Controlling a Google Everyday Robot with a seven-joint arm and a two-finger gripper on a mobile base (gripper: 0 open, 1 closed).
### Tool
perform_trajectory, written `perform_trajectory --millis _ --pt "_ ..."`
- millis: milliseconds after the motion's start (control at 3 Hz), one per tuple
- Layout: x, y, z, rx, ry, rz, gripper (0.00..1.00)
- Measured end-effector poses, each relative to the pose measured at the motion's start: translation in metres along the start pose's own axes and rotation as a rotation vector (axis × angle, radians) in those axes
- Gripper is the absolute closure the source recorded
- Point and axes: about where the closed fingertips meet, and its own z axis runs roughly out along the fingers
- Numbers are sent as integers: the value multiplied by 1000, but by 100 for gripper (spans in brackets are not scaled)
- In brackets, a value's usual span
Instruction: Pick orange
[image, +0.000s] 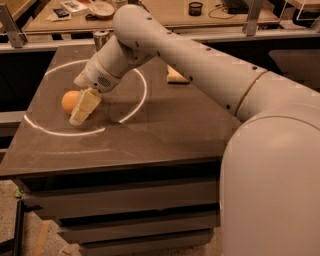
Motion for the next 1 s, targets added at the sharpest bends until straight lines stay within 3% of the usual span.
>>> perform_trajectory --millis 667,1000 --pt "4 0 5 -24 13 9 64" --pt "-3 -3 -11 13 -44 34 88"
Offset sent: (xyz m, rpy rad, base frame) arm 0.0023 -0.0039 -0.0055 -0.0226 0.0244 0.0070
